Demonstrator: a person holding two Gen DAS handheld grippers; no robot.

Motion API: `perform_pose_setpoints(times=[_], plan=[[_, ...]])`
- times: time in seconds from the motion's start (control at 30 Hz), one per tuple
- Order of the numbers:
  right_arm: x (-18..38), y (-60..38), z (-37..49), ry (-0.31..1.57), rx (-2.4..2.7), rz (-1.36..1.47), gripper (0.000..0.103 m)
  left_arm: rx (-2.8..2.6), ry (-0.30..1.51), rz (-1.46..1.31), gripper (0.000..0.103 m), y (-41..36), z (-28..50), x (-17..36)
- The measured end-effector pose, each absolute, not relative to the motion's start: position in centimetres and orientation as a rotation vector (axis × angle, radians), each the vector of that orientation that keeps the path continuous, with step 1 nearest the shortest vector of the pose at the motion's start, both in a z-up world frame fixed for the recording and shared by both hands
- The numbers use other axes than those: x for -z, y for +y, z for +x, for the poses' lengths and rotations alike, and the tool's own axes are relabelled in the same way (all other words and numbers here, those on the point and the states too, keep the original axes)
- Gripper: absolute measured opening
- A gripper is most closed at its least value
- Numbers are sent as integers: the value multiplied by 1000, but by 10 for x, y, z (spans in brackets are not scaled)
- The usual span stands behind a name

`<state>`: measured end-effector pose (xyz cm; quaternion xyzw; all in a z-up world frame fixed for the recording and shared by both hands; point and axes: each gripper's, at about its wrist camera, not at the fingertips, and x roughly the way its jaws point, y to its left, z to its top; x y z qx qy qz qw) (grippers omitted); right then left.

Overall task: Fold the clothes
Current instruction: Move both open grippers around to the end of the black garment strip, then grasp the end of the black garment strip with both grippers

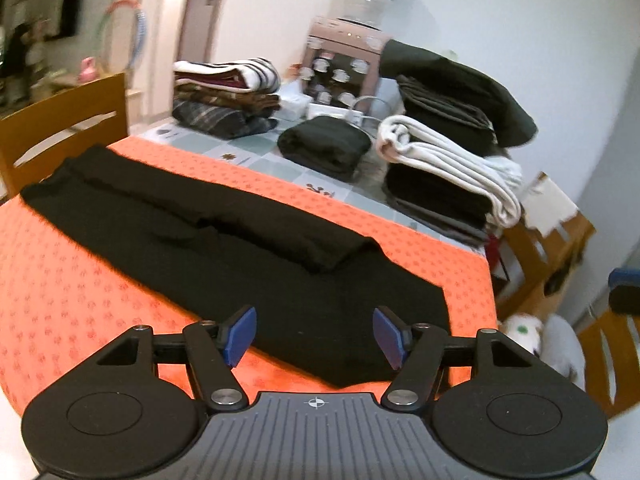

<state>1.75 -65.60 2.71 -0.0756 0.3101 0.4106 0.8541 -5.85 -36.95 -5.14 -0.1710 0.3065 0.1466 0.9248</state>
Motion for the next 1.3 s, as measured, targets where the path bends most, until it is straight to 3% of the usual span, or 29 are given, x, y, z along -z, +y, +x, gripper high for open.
perform_pose_setpoints(times=[0.47, 0.97, 1.07, 1.17, 1.3], plan=[[24, -679, 126, 635, -1233, -466, 70, -502, 654, -355, 69, -448, -46, 60], [77, -635, 237, 534, -1612, -758, 69, -645, 713, -392, 72, -519, 3, 99], [88, -618, 258, 509, -1704, -827, 67, -670, 733, -407, 71, -525, 19, 112], [103, -597, 278, 505, -1796, -895, 57, -709, 761, -423, 68, -531, 37, 123], [121, -577, 293, 518, -1912, -962, 48, -775, 805, -462, 57, -535, 55, 139]])
